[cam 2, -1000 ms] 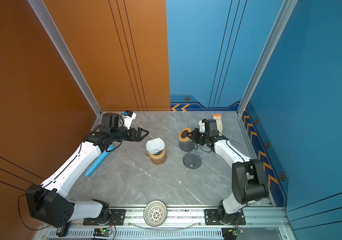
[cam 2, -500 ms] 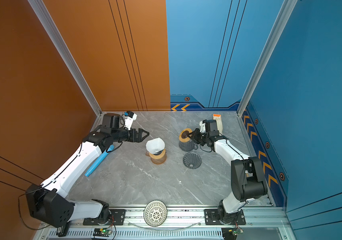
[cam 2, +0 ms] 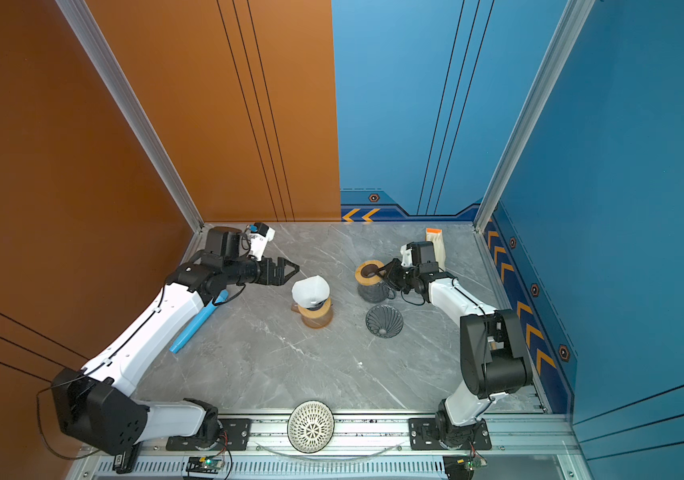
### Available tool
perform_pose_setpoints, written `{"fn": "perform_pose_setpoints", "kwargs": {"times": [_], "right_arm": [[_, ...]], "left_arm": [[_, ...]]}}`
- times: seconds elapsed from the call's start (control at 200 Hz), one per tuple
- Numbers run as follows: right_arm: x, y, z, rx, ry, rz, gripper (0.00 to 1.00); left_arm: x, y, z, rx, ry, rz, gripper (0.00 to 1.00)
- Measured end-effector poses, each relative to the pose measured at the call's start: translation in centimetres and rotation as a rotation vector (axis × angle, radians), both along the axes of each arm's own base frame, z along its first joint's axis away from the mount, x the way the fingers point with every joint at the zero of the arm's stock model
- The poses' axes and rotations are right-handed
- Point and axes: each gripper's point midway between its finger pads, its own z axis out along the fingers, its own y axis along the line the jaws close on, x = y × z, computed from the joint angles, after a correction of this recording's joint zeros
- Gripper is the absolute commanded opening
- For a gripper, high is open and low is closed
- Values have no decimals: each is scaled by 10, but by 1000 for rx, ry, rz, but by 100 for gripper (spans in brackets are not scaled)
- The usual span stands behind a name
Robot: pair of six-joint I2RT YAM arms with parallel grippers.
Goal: Place the coffee filter in the dripper
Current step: 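Lower the bamboo ring onto the glass pitcher mouth and open the right gripper, then move the right gripper nearer the robot to the grey glass dripper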
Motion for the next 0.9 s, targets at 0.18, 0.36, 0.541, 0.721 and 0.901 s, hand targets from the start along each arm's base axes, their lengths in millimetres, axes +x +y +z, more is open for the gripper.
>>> {"fn": "perform_pose_setpoints", "kwargs": {"times": [0.18, 0.36, 0.541, 0.721, 0.901], "right_arm": [[2, -10, -3, -19, 1, -30, 29], [4, -17, 2, -28, -19, -42, 29], [4, -23, 10, -53, -52, -45, 31], [2, -29, 11, -107, -57, -30, 35], [-11, -39, 14, -209, -62, -2, 39]], "left_arm": [[0, 0, 0, 0, 0, 0, 98], [0, 0, 0, 0, 0, -1, 98], [-1, -2, 0, 0, 0, -6, 98], [-1, -2, 4, -2, -7, -6, 98], [-1, -2, 4, -1, -6, -6, 98]]}}
